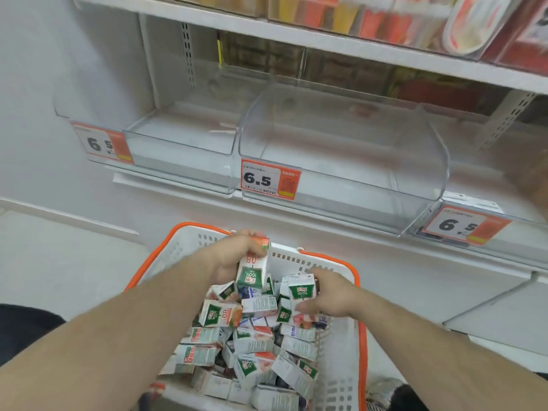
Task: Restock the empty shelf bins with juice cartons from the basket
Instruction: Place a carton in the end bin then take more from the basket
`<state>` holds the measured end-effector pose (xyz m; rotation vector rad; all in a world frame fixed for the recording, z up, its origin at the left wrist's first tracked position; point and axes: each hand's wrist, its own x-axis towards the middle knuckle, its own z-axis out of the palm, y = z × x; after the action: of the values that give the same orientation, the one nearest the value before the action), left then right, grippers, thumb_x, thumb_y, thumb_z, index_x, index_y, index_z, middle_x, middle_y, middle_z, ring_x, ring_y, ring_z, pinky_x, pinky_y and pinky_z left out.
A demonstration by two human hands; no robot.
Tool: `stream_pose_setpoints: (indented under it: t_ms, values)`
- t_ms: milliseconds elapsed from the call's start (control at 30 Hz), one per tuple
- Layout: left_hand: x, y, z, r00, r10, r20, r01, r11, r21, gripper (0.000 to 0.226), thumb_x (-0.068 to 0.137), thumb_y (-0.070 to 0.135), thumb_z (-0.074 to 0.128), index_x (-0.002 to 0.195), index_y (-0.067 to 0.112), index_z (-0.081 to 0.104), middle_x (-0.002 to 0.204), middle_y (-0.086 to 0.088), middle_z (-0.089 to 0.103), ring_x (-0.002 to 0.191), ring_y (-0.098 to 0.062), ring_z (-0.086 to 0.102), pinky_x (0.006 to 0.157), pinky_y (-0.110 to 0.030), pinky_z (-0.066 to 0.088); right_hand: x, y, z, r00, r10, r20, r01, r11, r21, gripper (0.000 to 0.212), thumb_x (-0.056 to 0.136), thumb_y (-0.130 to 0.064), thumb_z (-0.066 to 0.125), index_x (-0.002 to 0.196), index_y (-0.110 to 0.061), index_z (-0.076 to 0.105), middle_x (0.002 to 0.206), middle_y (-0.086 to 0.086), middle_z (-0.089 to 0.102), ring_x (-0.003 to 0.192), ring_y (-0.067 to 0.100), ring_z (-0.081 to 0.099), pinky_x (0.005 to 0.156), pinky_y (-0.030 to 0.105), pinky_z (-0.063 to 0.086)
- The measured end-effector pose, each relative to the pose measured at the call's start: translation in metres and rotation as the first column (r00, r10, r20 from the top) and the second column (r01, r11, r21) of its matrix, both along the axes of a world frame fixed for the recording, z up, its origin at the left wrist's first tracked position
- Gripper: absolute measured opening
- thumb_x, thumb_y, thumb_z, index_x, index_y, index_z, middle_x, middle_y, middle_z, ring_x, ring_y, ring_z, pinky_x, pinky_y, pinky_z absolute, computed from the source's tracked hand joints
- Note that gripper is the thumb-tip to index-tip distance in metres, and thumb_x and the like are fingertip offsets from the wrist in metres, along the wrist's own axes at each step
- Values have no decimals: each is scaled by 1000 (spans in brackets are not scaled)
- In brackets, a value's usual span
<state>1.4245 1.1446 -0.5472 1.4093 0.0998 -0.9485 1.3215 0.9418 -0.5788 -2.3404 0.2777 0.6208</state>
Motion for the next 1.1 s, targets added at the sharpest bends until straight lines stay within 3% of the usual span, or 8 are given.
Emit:
stream_pose_setpoints:
  t_ms: [67,167,233,367,667,900,1000,1100]
  values:
    - [4,3,19,997,15,-72,-19,998,-58,10,90,14,55,82,18,59,69,-3,58,59,-19,54,62,-29,48,3,5,24,994,-12,111,12,1000,2,46,72,-26,86,109,-25,58,99,-8,72,89,13,70,72,24,55]
    - [14,7,38,999,-15,43,13,999,47,29,92,39,58,69,20,56,59,1,54,55,-17,50,65,-30,43,7,15,55,970,-49,237,46,999,19,44,67,-30,89,97,-26,58,92,-8,71,86,14,67,75,31,53]
    - [19,11,52,976,-102,193,78,989,129,24,92,30,58,71,19,55,56,2,53,52,-16,49,62,-28,42,8,22,75,942,-75,328,63,997,47,43,65,-31,91,88,-29,54,86,-9,69,80,10,65,71,34,55]
    - [25,25,85,883,-197,425,104,967,232,13,84,6,63,88,18,66,67,-2,64,58,-18,57,57,-26,44,9,40,109,860,-186,475,122,979,161,43,67,-23,90,88,-30,54,78,-14,66,66,-10,59,57,10,43]
    - [36,56,112,560,-457,692,337,888,314,31,83,21,76,110,30,64,101,12,69,97,0,64,84,-15,48,40,77,145,730,-424,537,157,867,472,29,78,-8,81,98,-20,63,86,-1,75,80,21,72,77,47,59]
    - [59,87,130,494,-285,822,134,959,251,23,89,11,69,109,23,72,108,7,72,104,-12,64,94,-28,47,77,105,178,749,-340,569,27,873,486,16,86,0,68,97,-11,67,84,4,75,76,14,71,71,30,59]
    - [68,109,136,472,-169,865,21,983,181,24,88,8,68,104,26,72,106,10,72,100,0,63,85,-10,43,99,123,195,722,-210,659,-26,944,330,24,81,-1,73,90,-23,68,80,-2,74,72,12,69,70,34,57]
    - [82,131,141,509,123,852,-260,966,15,15,86,16,72,97,25,73,93,13,71,71,3,64,67,-13,46,132,147,213,632,-140,762,-20,980,196,23,80,-12,75,89,-31,65,83,-8,73,75,11,68,68,28,55]
